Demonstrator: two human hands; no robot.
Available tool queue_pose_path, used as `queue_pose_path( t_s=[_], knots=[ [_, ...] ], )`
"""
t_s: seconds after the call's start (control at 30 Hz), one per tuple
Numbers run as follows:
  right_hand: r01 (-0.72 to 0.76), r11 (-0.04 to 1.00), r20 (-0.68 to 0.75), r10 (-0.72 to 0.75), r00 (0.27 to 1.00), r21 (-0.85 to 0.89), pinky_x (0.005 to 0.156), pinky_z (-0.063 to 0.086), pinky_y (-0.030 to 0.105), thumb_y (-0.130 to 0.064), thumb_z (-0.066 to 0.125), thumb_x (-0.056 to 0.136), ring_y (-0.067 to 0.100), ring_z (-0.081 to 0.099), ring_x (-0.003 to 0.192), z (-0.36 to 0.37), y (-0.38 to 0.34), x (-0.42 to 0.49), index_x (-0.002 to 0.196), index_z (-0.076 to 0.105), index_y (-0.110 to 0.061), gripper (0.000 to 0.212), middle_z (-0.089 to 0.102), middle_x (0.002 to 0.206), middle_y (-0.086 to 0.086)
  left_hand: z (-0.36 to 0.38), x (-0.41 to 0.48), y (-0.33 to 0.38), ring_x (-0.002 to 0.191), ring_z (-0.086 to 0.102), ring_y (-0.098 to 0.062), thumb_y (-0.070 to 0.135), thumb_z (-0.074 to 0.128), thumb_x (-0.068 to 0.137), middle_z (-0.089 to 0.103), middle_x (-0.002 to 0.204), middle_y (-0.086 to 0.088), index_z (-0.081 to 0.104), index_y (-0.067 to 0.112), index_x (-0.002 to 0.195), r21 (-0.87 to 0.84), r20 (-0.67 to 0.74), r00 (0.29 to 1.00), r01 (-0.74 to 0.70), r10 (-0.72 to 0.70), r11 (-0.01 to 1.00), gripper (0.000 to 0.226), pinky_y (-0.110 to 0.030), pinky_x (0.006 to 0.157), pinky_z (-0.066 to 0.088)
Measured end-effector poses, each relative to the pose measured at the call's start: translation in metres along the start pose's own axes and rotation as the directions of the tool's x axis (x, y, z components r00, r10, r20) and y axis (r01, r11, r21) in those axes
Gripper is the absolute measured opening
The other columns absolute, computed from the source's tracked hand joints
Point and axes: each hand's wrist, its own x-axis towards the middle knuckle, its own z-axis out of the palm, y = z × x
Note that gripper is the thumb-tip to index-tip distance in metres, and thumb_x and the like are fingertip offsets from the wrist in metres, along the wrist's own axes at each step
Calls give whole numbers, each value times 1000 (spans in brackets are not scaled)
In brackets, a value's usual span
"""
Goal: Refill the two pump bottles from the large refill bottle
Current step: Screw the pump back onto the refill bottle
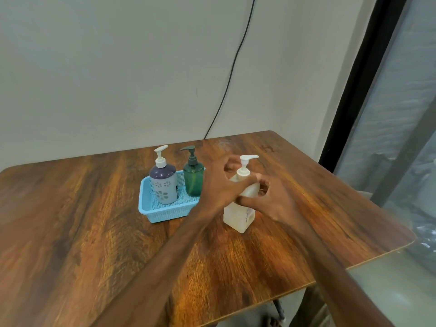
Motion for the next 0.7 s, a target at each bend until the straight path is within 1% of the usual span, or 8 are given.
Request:
queue_pose_path(
  t_s=[0.07, 0.13, 0.23, 0.33, 0.4, 0.47, 0.6, 0.7],
  knots=[
    [-1, 1000, 6, 1, 1000, 12, 74, 55, 11, -29, 90, 73, -5, 69, 96, 0, 3, 1, 113, 71, -38, 45, 74, 105, -23, -3, 4, -3, 88, 68, 12, 42, 94, 74, 72, 91, 23, 77, 25, 111, -25, -44, 999, -20, 19, 999, 44, -5, 68, 50],
    [8, 1000, 13, -8, 1000, 12, 76, 56, 13, -27, 89, 74, -4, 70, 96, 0, 3, 1, 114, 72, -35, 44, 75, 105, -22, -10, 9, -3, 85, 69, 14, 38, 94, 75, 73, 88, 24, 81, 22, 111, -1, 14, 999, -40, 40, 999, 41, -6, 68, 51],
    [-3, 1000, 14, 3, 1000, 21, 71, 53, 9, -25, 90, 75, -8, 68, 95, 1, 0, 0, 113, 72, -35, 44, 73, 102, -30, -16, 15, -2, 91, 69, 15, 33, 91, 81, 74, 98, 24, 79, 24, 119, -7, 148, 988, -51, 51, 999, 41, -10, 79, 55],
    [-2, 999, 21, 1, 1000, 32, 75, 56, 14, -19, 89, 76, -2, 71, 95, 0, 3, 1, 113, 73, -26, 41, 76, 104, -21, -12, 11, -1, 97, 71, 8, 37, 88, 84, 76, 111, 17, 78, 23, 123, 5, 127, 990, -60, 59, 998, 43, -16, 86, 57],
    [-1, 999, 30, 0, 1000, 37, 82, 60, 25, -17, 88, 77, 6, 73, 97, -2, 4, 1, 113, 73, -23, 40, 77, 105, -10, -7, 5, -2, 97, 72, 0, 42, 86, 85, 78, 112, 12, 79, 21, 121, 72, 47, 992, -118, 115, 990, 42, -18, 83, 56],
    [5, 999, 41, -7, 999, 43, 84, 60, 29, -15, 87, 78, 11, 73, 98, -2, 5, 1, 113, 73, -22, 39, 77, 105, -6, -6, 1, -2, 89, 69, 3, 44, 84, 86, 77, 102, 16, 82, 21, 112, 111, -4, 987, -160, 161, 981, 35, -10, 74, 50],
    [-4, 999, 57, 1, 998, 46, 82, 60, 22, -19, 88, 77, 6, 72, 97, -3, 4, 1, 118, 72, -27, 45, 77, 107, -10, -9, 8, -4, 59, 58, 4, 32, 84, 90, 68, 68, 18, 82, 20, 87, 61, 89, 972, -221, 215, 973, 13, -10, 56, 37],
    [-26, 999, 65, 24, 998, 35, 81, 60, 21, -21, 90, 74, 3, 72, 97, -5, 4, 3, 114, 73, -36, 46, 76, 106, -15, -12, 13, -8, 58, 56, -10, 33, 82, 92, 73, 70, 2, 84, 14, 94, 55, 132, 962, -247, 238, 968, 19, -20, 54, 36]
  ],
)
